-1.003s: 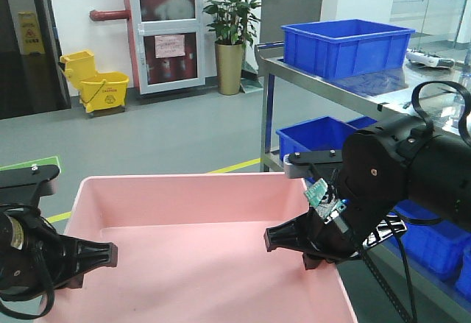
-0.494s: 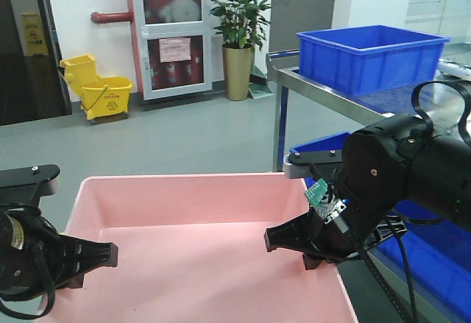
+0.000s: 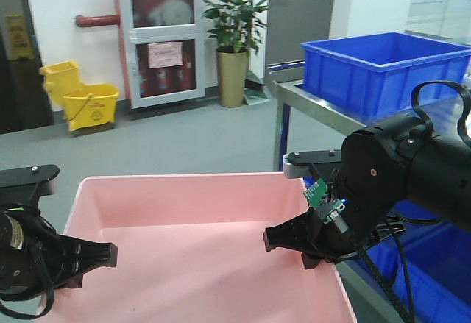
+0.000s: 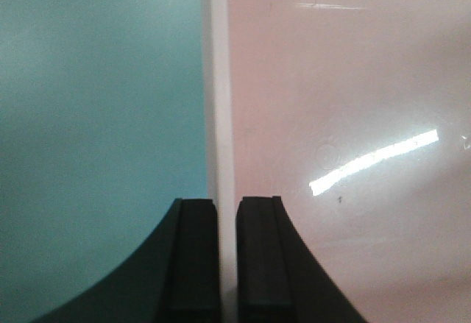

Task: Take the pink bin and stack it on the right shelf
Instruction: 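Hold the pink bin with both grippers while the base drives to the shelf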

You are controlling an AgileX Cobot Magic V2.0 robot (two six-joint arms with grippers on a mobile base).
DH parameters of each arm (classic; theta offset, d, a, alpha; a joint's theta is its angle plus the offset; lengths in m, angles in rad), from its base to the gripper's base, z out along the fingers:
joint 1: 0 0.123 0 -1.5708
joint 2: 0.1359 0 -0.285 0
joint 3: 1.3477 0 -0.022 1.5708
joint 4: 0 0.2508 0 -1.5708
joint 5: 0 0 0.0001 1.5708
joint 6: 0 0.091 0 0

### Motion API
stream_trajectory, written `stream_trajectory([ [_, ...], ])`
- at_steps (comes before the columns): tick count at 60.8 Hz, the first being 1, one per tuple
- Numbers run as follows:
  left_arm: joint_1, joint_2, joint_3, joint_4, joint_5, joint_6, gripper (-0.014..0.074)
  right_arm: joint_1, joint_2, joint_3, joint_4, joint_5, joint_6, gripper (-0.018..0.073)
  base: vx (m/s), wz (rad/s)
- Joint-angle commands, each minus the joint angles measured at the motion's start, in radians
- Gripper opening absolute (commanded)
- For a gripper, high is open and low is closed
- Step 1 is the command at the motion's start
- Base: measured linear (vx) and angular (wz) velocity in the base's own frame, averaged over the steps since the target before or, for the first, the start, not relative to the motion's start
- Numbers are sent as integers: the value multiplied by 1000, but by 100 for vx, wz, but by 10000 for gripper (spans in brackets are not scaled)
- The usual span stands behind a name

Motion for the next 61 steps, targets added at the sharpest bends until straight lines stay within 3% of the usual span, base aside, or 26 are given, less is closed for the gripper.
stream_trajectory([
  [1, -2, -34, -28, 29, -54, -10, 172, -8, -49, -27, -67, -28, -10, 85, 43, -31],
  [61, -2, -34, -28, 29, -54, -10, 172, -8, -49, -27, -67, -30, -10, 85, 34, -52],
])
